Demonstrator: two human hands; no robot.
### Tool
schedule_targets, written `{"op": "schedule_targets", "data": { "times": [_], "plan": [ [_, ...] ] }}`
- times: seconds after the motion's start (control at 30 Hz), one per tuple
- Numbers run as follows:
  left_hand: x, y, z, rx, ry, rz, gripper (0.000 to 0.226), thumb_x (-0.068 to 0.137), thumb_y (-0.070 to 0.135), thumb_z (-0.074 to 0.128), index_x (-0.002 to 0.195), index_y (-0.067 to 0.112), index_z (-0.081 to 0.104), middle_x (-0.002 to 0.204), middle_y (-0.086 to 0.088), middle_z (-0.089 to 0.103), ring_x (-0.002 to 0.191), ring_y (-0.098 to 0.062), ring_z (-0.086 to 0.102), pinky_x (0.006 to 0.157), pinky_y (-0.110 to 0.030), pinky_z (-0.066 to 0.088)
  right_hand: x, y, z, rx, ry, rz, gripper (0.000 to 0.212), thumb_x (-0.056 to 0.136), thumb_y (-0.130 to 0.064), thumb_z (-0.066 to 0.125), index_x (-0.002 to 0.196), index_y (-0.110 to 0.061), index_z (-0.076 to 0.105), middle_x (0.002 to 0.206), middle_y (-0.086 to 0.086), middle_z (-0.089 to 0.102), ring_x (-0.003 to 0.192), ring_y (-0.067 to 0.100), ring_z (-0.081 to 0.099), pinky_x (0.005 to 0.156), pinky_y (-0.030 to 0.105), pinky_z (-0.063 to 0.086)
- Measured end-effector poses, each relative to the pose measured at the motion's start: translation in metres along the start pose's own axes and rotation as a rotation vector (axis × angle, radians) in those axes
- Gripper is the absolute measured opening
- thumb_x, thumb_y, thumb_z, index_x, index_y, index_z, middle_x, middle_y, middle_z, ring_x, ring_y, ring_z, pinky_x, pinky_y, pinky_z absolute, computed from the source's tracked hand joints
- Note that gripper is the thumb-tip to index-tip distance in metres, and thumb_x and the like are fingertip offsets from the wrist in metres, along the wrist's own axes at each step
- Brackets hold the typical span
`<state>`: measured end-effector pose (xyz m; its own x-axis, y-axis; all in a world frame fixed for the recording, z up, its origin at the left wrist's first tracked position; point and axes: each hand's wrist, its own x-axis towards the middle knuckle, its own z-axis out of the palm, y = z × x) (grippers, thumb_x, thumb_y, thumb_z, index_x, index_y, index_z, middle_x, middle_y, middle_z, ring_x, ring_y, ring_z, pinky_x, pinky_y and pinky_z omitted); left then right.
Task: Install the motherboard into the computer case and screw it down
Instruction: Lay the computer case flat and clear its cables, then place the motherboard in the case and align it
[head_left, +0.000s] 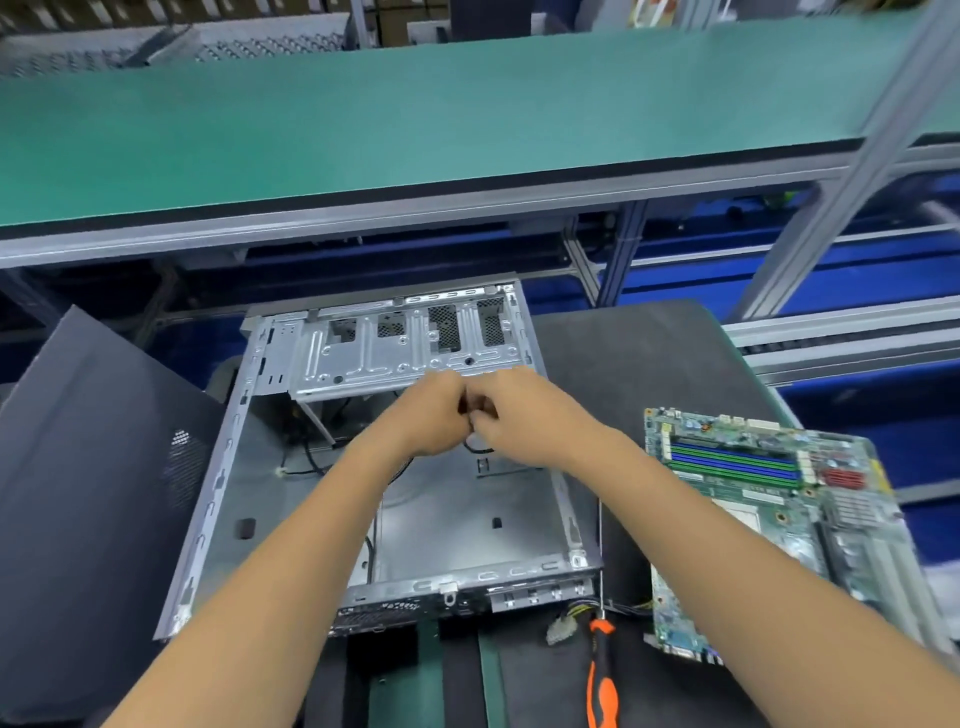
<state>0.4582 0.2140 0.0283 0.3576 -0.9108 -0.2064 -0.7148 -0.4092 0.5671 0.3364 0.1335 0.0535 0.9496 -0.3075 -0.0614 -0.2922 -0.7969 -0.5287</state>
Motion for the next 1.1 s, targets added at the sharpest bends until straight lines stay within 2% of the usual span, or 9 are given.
{"op": "schedule_targets", "data": {
  "times": [0.27,0.53,0.6,0.67,0.73,0.8,0.87,0.93,1.1],
  "plan": [
    [0.039,0.099,0.038,-0.177,0.155,0.043,0.015,0.076,-0.002,0.045,0.068,0.004,0.056,0.068,-0.014,0.059,0.064,-0.026,0.054,0.053,-0.032,0.042,-0.035,0.067,-0.056,0.140,0.255,0.242,0.015,0.088,-0.013,0.054,0.078,-0.018,0.064,0.069,-0.009,0.057,0.068,0.011,0.053,0.057,0.022,0.039],
    [0.060,0.164,0.112,0.054,-0.155,-0.151,0.013,0.083,0.014,0.052,0.071,0.009,0.048,0.077,-0.007,0.054,0.064,-0.021,0.050,0.052,-0.028,0.038,-0.098,0.143,-0.065,0.046,0.236,0.542,0.011,0.089,-0.010,0.051,0.084,-0.013,0.060,0.088,0.005,0.065,0.081,0.023,0.059,0.065,0.030,0.045],
    [0.059,0.169,0.128,0.109,-0.184,-0.195,0.016,0.083,0.018,0.053,0.093,0.007,0.056,0.099,-0.010,0.062,0.079,-0.024,0.057,0.062,-0.028,0.042,-0.114,0.158,-0.065,-0.004,0.246,0.610,0.007,0.088,-0.010,0.052,0.087,-0.013,0.058,0.096,0.008,0.063,0.087,0.026,0.058,0.071,0.035,0.049],
    [0.057,0.170,0.140,0.105,-0.184,-0.287,0.047,0.086,0.024,0.056,0.126,0.004,0.044,0.119,-0.011,0.057,0.097,-0.027,0.057,0.070,-0.030,0.040,-0.130,0.171,-0.065,-0.070,0.275,0.678,0.012,0.087,-0.011,0.053,0.097,-0.009,0.058,0.106,0.011,0.056,0.096,0.029,0.054,0.081,0.039,0.049],
    [0.053,0.171,0.147,0.062,-0.182,-0.398,0.067,0.088,0.031,0.058,0.138,0.000,0.025,0.112,-0.010,0.054,0.086,-0.023,0.055,0.064,-0.029,0.040,-0.143,0.183,-0.066,-0.154,0.307,0.760,0.024,0.087,-0.016,0.054,0.110,-0.007,0.052,0.116,0.014,0.047,0.108,0.033,0.046,0.087,0.040,0.043],
    [0.052,0.174,0.151,0.094,-0.229,-0.409,0.063,0.090,0.036,0.054,0.134,-0.004,0.031,0.102,-0.009,0.053,0.071,-0.018,0.052,0.055,-0.029,0.042,-0.156,0.192,-0.067,-0.205,0.324,0.870,0.040,0.088,-0.028,0.057,0.121,-0.009,0.045,0.127,0.014,0.040,0.117,0.033,0.038,0.089,0.042,0.038],
    [0.051,0.176,0.152,0.114,-0.286,-0.370,0.040,0.094,0.035,0.048,0.106,-0.002,0.053,0.093,-0.010,0.054,0.064,-0.023,0.054,0.061,-0.034,0.051,-0.168,0.200,-0.067,-0.172,0.313,1.003,0.063,0.086,-0.047,0.060,0.132,-0.010,0.038,0.138,0.013,0.033,0.127,0.031,0.032,0.095,0.046,0.036],
    [0.050,0.179,0.151,0.086,-0.316,-0.366,0.033,0.095,0.032,0.047,0.080,0.003,0.050,0.078,-0.010,0.051,0.055,-0.028,0.057,0.063,-0.037,0.056,-0.179,0.206,-0.067,-0.120,0.248,1.114,0.087,0.083,-0.065,0.053,0.142,-0.007,0.027,0.147,0.014,0.024,0.134,0.032,0.027,0.099,0.050,0.035],
    [0.044,0.183,0.150,0.098,-0.315,-0.371,0.033,0.097,0.034,0.046,0.082,0.004,0.045,0.075,-0.010,0.048,0.057,-0.029,0.058,0.068,-0.039,0.059,-0.197,0.208,-0.069,-0.030,0.049,1.219,0.115,0.076,-0.085,0.033,0.150,0.001,0.014,0.149,0.021,0.016,0.130,0.038,0.031,0.102,0.048,0.040]
  ]
}}
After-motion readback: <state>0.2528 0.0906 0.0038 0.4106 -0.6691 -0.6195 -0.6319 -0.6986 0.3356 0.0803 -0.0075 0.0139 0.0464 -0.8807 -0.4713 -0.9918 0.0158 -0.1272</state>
